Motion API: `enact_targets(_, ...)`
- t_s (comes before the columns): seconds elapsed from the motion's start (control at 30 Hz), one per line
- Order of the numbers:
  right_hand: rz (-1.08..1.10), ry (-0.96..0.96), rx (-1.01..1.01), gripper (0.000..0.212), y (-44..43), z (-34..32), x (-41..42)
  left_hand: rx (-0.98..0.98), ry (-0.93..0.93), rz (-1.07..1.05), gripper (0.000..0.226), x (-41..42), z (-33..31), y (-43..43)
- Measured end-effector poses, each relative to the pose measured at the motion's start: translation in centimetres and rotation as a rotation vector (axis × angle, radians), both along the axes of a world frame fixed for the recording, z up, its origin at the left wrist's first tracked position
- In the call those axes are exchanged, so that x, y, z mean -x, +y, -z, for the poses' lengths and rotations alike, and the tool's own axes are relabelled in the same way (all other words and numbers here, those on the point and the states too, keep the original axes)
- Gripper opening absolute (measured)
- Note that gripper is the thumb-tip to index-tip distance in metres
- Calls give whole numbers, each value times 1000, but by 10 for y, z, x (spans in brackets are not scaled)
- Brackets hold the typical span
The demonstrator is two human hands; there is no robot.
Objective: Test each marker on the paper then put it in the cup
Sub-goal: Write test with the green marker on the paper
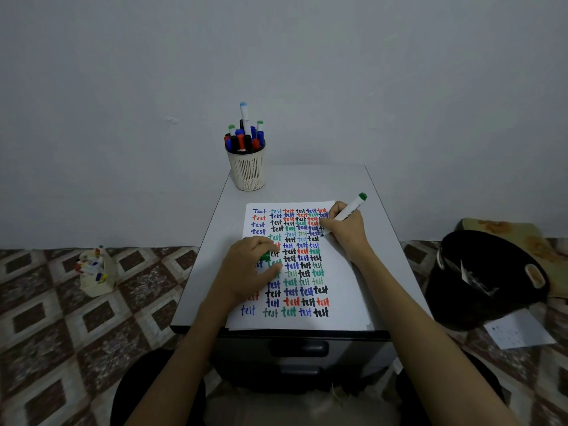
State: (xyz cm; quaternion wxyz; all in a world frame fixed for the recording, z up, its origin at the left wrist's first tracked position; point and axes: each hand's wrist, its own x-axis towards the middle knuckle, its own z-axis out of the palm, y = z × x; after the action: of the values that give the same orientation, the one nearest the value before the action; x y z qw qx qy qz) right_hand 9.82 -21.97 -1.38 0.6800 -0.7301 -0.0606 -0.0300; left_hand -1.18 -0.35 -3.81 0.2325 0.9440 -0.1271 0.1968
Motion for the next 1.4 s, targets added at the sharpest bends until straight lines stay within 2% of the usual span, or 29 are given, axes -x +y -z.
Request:
enact_targets(0.6, -46, -88, 184, 33, 7, -2, 4, 12, 9, -2, 44, 2, 0, 0)
enact_targets(0.77, -35, -86, 141, 33, 3, 0, 3, 6, 17, -1, 45, 2, 0, 0)
enact_targets(1.03, -59, -90, 180, 33, 5, -2, 4, -1, 23, -6, 45, 3, -1, -1)
enact_targets(1.2, -8, -79, 112, 33, 1, 0, 4, -7, 26, -13, 45, 3, -1, -1)
enact_targets(1.4, -8, -85, 186, 31, 3, 2, 3, -17, 28, -15, 43, 2, 0, -1)
